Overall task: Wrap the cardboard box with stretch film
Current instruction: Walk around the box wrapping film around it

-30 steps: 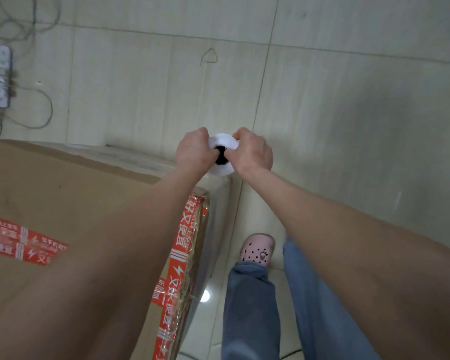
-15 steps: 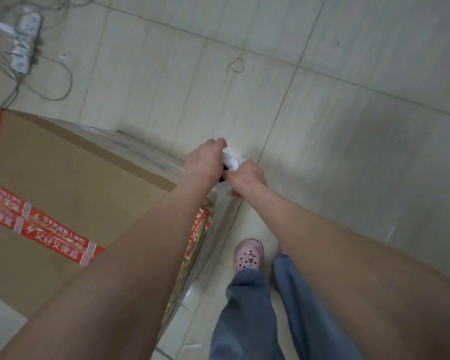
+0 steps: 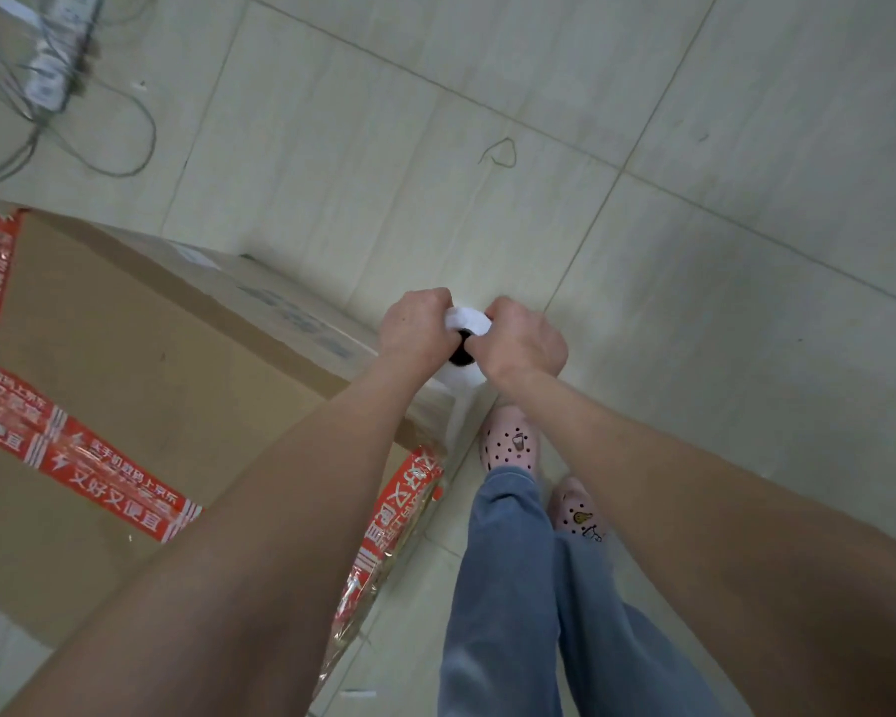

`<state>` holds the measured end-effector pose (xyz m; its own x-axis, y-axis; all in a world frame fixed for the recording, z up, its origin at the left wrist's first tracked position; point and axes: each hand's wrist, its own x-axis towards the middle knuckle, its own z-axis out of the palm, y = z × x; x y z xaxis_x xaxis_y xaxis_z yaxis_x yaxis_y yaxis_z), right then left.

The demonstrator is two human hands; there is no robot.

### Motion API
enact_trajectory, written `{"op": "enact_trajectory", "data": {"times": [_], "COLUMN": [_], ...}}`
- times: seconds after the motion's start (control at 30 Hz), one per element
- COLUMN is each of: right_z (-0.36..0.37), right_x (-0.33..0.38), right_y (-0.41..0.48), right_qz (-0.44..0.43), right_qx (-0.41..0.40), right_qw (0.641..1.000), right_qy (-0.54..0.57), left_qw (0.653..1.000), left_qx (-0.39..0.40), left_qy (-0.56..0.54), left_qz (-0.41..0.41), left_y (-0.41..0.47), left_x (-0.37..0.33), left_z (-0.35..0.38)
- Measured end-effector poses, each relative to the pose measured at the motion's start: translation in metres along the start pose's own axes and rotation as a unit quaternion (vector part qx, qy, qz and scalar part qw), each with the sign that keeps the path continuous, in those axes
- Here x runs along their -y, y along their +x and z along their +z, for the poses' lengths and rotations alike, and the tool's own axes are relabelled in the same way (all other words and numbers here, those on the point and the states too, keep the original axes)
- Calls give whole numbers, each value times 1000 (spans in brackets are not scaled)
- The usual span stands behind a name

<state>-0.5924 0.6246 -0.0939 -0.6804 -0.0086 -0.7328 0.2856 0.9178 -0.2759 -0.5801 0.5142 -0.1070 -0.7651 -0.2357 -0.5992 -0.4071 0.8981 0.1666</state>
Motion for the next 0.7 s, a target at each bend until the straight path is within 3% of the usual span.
{"op": "enact_trajectory", "data": {"times": [0.1, 0.23, 0.43, 0.53, 0.7], "right_z": [-8, -10, -6, 0, 2], "right_x": [18, 38, 51, 58, 68], "right_y": [10, 18, 27, 31, 31], "right_qz": [-25, -29, 25, 40, 43], "right_qx": [-14, -18, 90, 76, 59], "right_qw": [1000, 996, 987, 989, 993], "right_qy": [-11, 79, 134, 118, 94], "left_qw": [995, 962, 896, 927, 997], "left_qx": [-5, -12, -14, 14, 30], "left_qy": [-62, -199, -337, -276, -50], "left_qz": [-75, -184, -288, -253, -48], "left_y": [6, 16, 22, 26, 41], "left_x": [9, 21, 36, 40, 39], "left_z": [-5, -17, -27, -31, -49]}}
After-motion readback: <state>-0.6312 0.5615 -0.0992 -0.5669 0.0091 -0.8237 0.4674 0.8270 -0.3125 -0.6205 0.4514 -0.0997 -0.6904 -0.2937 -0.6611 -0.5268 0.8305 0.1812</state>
